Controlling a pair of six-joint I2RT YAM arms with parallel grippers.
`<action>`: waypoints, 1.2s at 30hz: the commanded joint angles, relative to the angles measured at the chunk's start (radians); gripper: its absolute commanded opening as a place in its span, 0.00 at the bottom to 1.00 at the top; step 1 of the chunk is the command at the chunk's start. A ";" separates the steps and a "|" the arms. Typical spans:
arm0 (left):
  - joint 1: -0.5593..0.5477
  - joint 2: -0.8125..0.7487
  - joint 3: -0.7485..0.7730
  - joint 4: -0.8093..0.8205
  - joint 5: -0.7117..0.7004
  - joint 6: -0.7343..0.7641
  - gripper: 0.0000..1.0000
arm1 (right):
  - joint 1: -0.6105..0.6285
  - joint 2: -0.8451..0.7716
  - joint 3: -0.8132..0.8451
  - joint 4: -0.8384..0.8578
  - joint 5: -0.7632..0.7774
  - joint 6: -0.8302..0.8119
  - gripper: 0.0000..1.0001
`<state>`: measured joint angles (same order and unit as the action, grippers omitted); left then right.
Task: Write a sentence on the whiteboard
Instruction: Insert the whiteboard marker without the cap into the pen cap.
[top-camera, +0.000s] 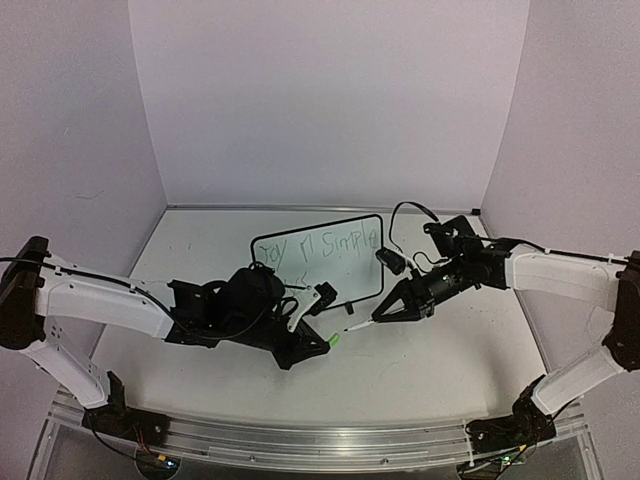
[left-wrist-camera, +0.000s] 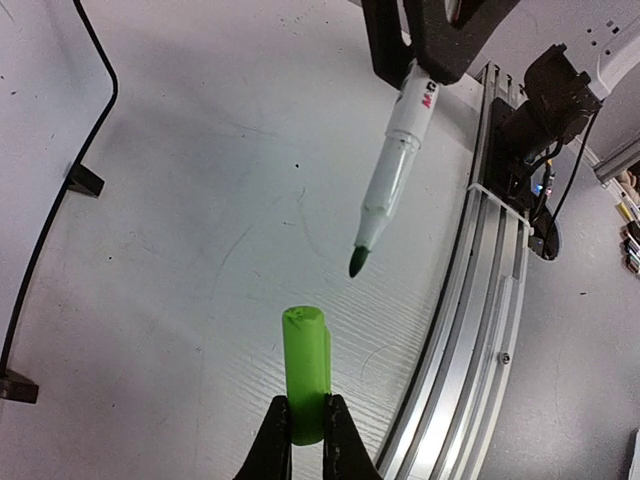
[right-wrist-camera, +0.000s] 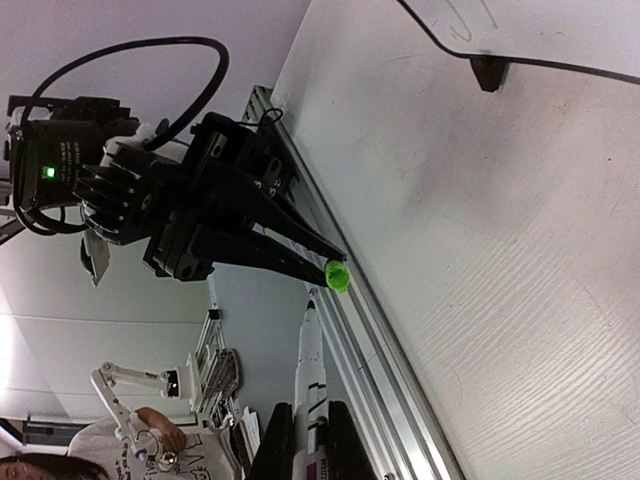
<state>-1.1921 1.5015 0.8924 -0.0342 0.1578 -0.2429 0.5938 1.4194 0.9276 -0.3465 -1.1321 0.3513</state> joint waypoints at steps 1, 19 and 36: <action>-0.023 -0.028 -0.012 0.065 0.009 -0.031 0.00 | -0.003 0.034 0.060 -0.079 -0.127 -0.077 0.00; -0.058 -0.047 0.023 -0.020 -0.005 0.043 0.00 | -0.003 0.090 0.089 -0.150 -0.124 -0.141 0.00; -0.069 -0.055 0.064 -0.056 -0.004 0.079 0.00 | 0.003 0.115 0.096 -0.172 -0.116 -0.164 0.00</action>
<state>-1.2528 1.4796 0.9048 -0.0795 0.1545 -0.1851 0.5941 1.5193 0.9823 -0.5087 -1.2417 0.2125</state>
